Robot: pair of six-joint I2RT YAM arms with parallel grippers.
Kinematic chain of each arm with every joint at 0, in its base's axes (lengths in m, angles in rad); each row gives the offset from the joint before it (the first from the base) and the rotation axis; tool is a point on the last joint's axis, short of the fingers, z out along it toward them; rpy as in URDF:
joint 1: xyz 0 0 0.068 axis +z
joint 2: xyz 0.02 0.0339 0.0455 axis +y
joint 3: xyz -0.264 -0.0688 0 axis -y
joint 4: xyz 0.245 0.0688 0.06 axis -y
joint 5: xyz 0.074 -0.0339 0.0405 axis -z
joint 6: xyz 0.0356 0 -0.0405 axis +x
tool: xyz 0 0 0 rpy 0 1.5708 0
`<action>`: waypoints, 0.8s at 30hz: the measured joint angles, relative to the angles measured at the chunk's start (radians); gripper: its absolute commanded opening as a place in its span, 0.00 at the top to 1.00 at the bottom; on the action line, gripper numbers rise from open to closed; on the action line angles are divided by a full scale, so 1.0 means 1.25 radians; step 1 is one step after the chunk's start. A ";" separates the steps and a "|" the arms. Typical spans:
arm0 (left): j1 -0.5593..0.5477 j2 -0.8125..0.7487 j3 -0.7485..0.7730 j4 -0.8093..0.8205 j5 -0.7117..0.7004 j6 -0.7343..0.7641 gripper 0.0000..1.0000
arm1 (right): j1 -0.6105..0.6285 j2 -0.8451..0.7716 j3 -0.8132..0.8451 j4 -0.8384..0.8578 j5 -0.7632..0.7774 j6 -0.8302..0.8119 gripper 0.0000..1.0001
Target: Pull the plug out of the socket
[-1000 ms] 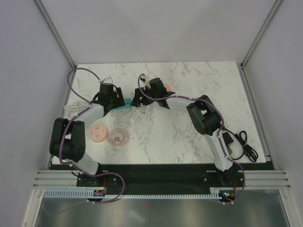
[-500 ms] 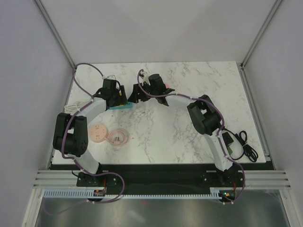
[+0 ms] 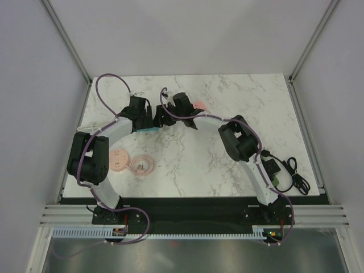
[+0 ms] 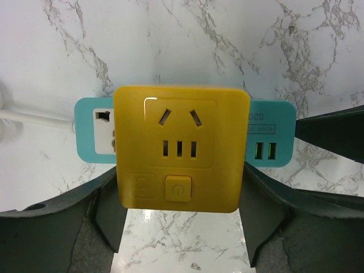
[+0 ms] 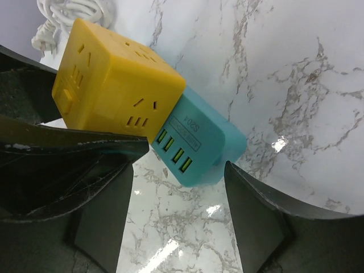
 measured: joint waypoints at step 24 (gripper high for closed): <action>0.060 -0.013 0.000 0.034 0.082 0.001 0.13 | 0.003 0.080 0.104 -0.021 0.036 0.033 0.34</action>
